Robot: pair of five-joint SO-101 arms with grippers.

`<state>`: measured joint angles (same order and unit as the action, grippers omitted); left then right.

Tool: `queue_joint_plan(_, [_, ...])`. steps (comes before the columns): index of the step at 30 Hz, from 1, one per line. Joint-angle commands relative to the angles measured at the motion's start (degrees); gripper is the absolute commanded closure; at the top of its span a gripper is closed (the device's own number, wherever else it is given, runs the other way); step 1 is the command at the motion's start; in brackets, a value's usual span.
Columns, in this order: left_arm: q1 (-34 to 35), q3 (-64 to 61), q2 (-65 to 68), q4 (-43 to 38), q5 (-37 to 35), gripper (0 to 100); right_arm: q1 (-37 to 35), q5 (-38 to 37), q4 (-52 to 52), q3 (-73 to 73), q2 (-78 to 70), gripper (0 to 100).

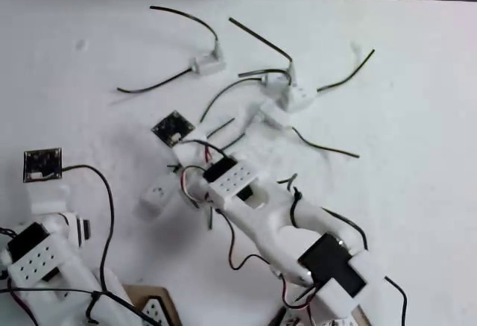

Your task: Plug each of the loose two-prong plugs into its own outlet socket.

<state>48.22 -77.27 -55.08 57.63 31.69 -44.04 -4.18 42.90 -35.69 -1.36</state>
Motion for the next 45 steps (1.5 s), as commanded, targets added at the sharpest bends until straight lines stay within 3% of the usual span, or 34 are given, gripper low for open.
queue_joint_plan(1, [-0.57, 0.00, -0.84, -0.88, 0.44, 80, 1.45, -0.70, -0.66, 0.26, 0.57, 98.1])
queue_joint_plan(10, [-0.57, 0.00, -0.84, -0.88, 0.44, 80, 7.52, -4.22, -0.13, -2.81, 6.99, 98.1])
queue_joint_plan(19, [-0.57, 0.00, -0.84, -0.97, 0.44, 80, 12.00, -11.96, 5.93, -12.40, 40.13, 98.1])
queue_joint_plan(30, [-0.57, 0.00, -0.84, -1.05, 0.44, 80, 26.42, -13.19, 22.73, -12.40, 76.97, 98.1])
queue_joint_plan(40, [-0.57, 0.00, -0.84, -1.05, 0.44, 80, 35.38, -39.38, 31.96, -12.40, 88.04, 97.6])
queue_joint_plan(42, [-0.66, 0.00, -0.84, -1.05, 0.44, 80, 35.03, -40.44, 34.33, -12.31, 87.78, 94.2])
queue_joint_plan(45, [-0.66, 0.00, -0.84, -1.14, 0.44, 80, 31.96, -37.71, 38.46, -10.90, 86.37, 79.7])
